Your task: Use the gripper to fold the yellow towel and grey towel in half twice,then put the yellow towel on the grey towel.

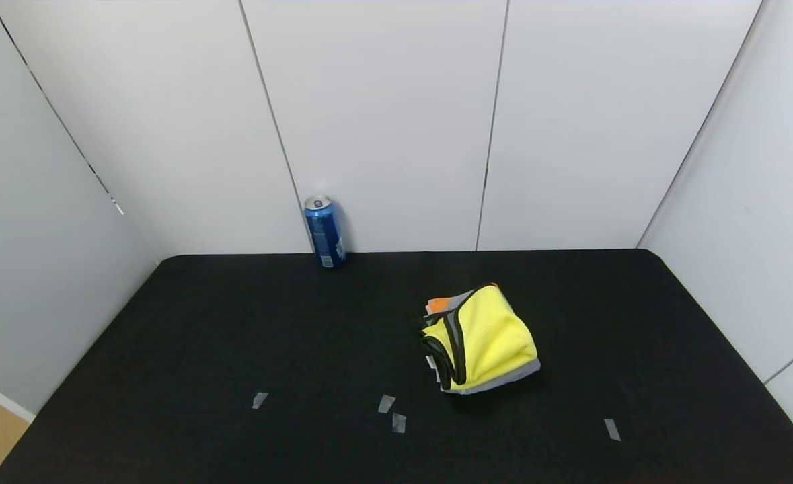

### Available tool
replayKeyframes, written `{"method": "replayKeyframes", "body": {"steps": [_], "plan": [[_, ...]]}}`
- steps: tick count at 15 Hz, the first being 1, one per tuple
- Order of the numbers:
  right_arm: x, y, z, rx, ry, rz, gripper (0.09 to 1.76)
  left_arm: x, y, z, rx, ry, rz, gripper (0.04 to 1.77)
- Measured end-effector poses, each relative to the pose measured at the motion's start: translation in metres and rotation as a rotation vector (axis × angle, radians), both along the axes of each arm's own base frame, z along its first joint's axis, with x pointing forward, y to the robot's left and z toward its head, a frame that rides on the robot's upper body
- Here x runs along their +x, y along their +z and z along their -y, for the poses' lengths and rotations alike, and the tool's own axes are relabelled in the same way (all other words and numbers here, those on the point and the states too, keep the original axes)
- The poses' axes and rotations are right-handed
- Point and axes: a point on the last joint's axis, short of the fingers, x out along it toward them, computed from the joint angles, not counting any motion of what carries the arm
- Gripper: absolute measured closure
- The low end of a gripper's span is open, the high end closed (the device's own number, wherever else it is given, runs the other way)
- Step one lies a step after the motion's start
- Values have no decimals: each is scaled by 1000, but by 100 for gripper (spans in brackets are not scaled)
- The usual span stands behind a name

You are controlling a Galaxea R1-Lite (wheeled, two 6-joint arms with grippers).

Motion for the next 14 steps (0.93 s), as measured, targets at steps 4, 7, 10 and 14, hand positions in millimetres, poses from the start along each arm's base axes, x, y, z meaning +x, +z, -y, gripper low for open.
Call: {"method": "replayKeyframes", "body": {"steps": [4,7,10,14], "plan": [[-18,-17,1,-4,38,32,14,-12,-18,1,-3,6,34,9],[-27,-26,2,-7,46,45,14,-14,-34,2,-3,14,39,9],[-32,-36,2,-9,54,62,14,-14,-53,3,-3,22,20,9],[-38,-54,3,-13,43,95,14,-14,-73,3,-4,21,33,9]]}}
